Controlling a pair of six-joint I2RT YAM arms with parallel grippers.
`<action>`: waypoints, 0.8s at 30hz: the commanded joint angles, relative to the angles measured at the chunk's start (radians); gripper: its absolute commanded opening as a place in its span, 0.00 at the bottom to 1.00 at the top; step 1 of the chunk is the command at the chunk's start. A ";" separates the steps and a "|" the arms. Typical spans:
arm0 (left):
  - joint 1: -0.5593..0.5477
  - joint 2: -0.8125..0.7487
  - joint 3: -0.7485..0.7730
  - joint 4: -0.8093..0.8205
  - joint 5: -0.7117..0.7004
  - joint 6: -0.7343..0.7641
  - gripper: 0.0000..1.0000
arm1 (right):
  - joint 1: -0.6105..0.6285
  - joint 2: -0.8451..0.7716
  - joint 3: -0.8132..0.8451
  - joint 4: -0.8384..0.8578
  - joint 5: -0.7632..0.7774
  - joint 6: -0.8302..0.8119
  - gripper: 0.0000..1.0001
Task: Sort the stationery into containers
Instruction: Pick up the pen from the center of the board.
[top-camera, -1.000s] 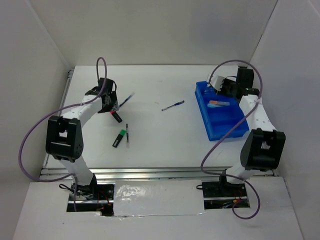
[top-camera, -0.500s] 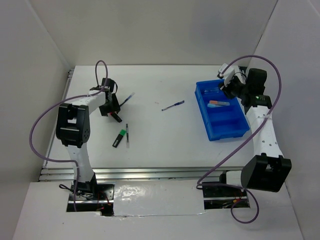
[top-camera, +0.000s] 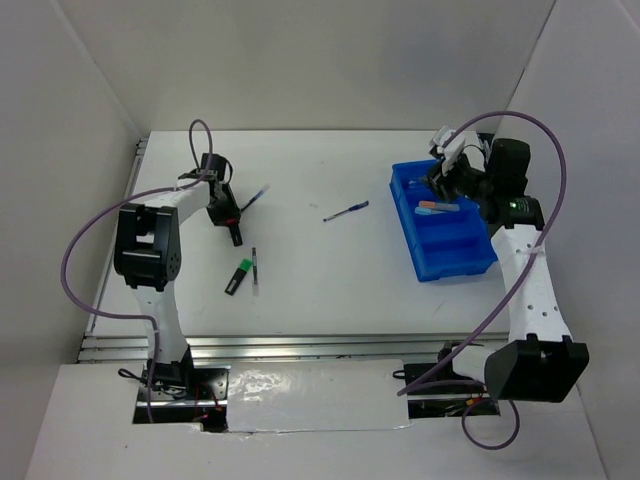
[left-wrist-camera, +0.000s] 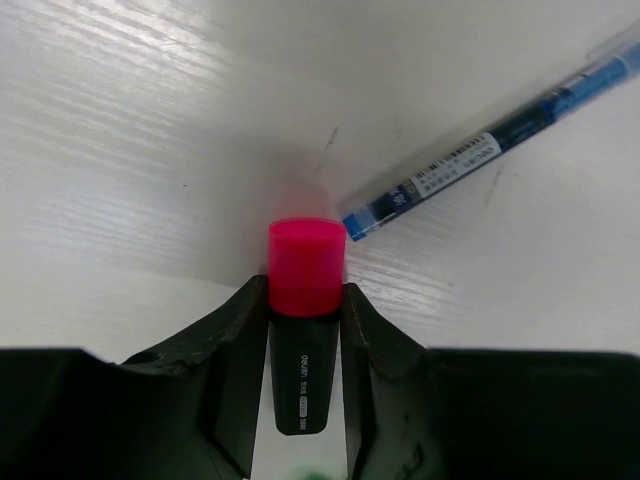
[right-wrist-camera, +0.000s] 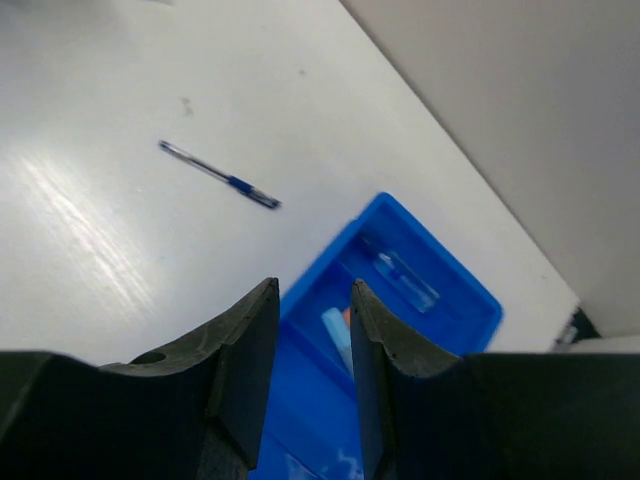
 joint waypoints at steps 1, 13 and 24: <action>0.017 -0.098 -0.043 0.062 0.157 0.032 0.10 | 0.051 -0.001 0.057 -0.013 -0.098 0.134 0.41; -0.100 -0.561 -0.022 0.185 0.418 -0.163 0.02 | 0.480 0.057 0.068 0.440 -0.033 0.999 0.44; -0.149 -0.704 -0.111 0.254 0.520 -0.283 0.00 | 0.715 0.362 0.384 0.324 0.225 1.101 0.44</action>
